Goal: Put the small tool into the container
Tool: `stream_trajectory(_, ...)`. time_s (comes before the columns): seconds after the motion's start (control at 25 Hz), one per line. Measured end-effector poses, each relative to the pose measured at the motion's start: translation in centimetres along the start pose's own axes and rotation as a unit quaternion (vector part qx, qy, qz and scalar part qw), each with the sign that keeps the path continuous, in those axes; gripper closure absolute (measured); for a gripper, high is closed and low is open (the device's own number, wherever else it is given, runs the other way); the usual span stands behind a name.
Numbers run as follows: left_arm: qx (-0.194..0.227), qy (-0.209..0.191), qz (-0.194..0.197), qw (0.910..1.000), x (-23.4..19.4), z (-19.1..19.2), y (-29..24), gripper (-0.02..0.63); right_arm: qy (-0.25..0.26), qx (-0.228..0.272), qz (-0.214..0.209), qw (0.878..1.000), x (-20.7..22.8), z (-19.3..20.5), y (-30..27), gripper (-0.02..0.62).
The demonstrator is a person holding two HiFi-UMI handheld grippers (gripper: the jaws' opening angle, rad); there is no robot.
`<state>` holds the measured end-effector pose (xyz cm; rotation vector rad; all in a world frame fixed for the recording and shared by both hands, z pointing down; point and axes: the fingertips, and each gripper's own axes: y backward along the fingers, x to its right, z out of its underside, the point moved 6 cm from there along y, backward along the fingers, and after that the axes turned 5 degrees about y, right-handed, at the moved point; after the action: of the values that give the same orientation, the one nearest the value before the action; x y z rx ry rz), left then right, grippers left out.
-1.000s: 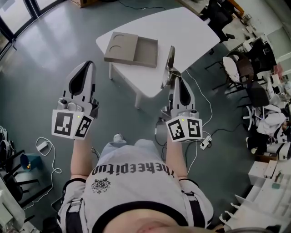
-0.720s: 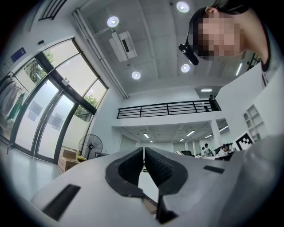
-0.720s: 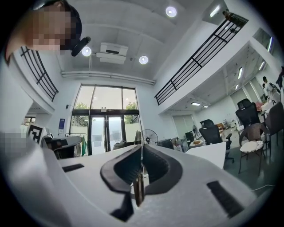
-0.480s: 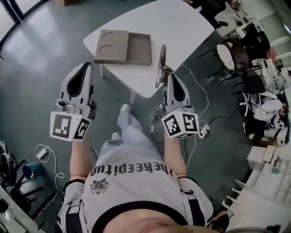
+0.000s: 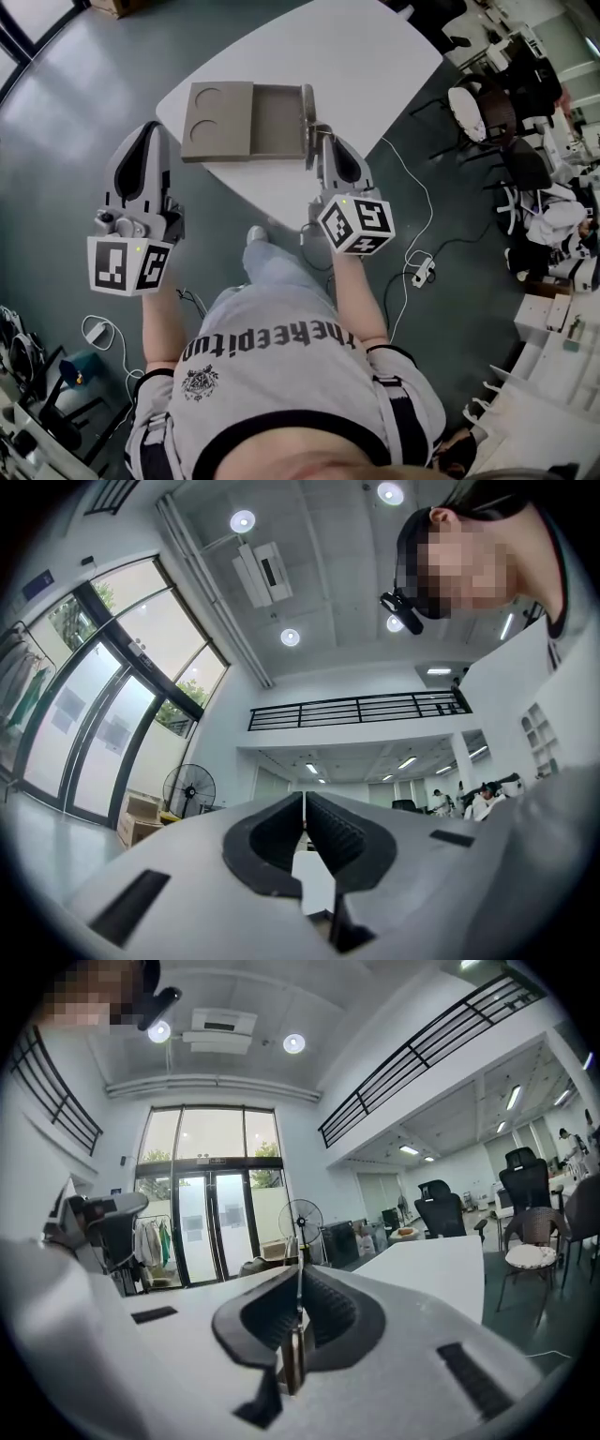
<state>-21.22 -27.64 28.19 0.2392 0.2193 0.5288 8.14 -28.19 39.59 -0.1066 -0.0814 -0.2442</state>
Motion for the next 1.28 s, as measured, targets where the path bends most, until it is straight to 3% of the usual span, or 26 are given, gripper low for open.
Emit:
stream_trajectory(0.32, -0.005, -0.012, -0.011, 0.9999, -1.2, 0.8, -5.5, 0.594, -0.002, -0.073, -0.008, 0.997, 3.5, 3.4, -8.2, 0.589)
stream_trajectory(0.64, -0.014, -0.023, -0.03, 0.9992, -2.0, 1.8, -8.0, 0.594, 0.013, -0.163, -0.01, 0.986, 5.3, 8.9, -14.0, 0.589)
stream_trajectory(0.92, -0.033, -0.035, -0.055, 0.9973, -2.6, 2.0, -8.5, 0.594, 0.054, -0.246, -0.002, 0.968, 6.1, 13.0, -18.4, 0.589)
stream_trajectory(1.28, -0.056, -0.054, -0.073, 0.9943, -3.5, 2.8, -9.1, 0.594, 0.145, -0.328, 0.025, 0.933, 5.6, 16.4, -22.3, 0.589)
